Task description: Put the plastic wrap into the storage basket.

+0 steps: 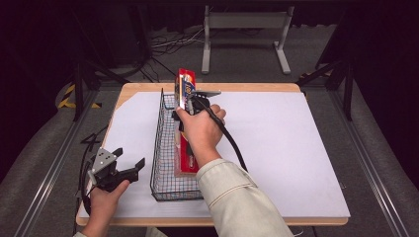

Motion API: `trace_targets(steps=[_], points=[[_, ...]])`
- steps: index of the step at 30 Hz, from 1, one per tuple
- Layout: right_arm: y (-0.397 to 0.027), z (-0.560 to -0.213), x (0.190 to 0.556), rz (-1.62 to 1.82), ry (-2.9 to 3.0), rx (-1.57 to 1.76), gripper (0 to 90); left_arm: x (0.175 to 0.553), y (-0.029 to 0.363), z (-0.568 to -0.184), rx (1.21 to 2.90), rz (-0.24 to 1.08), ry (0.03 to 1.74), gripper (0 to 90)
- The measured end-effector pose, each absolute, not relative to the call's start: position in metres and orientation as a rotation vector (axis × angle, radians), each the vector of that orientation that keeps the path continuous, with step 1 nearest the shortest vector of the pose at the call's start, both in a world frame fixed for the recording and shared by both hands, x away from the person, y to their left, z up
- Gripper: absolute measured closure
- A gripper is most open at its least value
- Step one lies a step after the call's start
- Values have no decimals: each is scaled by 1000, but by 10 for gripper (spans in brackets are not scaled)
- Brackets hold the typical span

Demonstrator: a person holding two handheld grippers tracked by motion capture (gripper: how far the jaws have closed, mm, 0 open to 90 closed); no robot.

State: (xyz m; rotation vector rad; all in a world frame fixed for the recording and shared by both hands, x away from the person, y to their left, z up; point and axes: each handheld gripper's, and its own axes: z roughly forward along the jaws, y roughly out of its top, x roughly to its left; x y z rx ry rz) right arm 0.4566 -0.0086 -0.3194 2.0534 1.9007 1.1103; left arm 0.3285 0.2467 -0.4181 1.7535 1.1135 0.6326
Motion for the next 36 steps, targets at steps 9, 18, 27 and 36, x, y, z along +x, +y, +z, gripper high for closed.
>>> trace_targets(steps=[9,18,27,36], points=[[4,-331,457,1056,1910,2047,398,325,249,-418,1743,638,1121,132],[14,-345,455,1006,1918,2058,398,327,249,-419,1744,632,1124,133],[17,-356,455,981,1937,2097,397,328,250,-419,1734,618,1135,133],[17,-368,456,903,1950,2093,397,328,250,-419,1739,618,1130,133]])
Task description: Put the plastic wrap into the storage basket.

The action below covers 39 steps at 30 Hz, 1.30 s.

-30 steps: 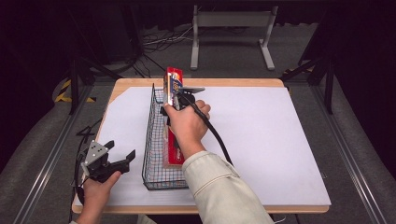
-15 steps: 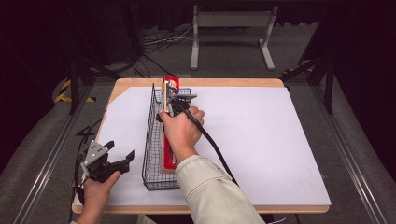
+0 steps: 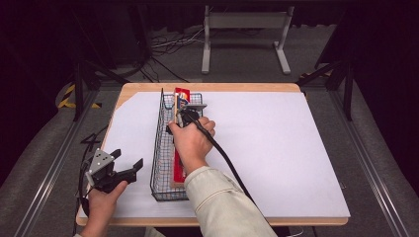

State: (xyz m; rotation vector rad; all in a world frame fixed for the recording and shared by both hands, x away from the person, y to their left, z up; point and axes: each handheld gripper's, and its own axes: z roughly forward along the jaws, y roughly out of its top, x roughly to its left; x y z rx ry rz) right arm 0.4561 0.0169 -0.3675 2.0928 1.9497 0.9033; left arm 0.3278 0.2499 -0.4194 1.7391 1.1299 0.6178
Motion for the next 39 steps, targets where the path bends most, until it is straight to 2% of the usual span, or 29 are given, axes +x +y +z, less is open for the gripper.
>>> trace_targets(steps=[39], points=[[20,-394,459,749,1977,2121,394,329,252,-420,1726,606,1140,138]])
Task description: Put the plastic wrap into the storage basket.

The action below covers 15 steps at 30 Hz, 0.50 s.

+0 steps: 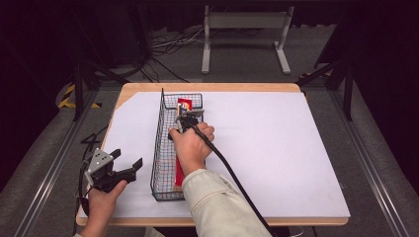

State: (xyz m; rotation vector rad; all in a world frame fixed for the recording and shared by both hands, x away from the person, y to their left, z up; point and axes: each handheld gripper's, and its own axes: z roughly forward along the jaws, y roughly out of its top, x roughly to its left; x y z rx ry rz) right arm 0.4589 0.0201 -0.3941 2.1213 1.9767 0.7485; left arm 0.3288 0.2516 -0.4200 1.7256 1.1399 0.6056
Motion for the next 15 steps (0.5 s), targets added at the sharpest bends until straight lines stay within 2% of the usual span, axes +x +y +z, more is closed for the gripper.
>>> trace_targets(steps=[15], points=[[24,-403,460,706,1979,2114,389,330,251,-421,1734,602,1135,139]])
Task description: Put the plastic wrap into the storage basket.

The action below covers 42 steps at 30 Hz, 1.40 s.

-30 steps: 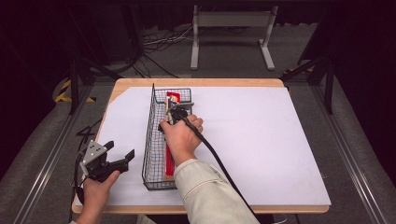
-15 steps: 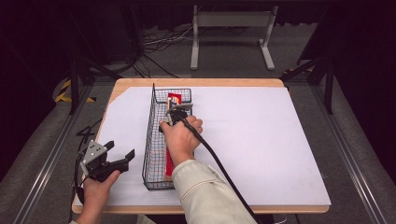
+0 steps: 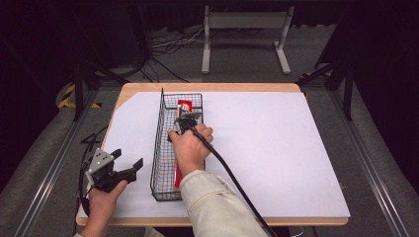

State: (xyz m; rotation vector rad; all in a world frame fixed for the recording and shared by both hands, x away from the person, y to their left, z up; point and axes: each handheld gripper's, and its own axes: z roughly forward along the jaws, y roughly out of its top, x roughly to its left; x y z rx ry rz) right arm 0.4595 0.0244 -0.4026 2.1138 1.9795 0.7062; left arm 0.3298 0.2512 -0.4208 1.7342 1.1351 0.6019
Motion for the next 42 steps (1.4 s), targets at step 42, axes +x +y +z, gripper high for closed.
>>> trace_targets(steps=[42], points=[[23,-333,454,927,2005,1879,241,329,250,-421,1733,604,1133,138]])
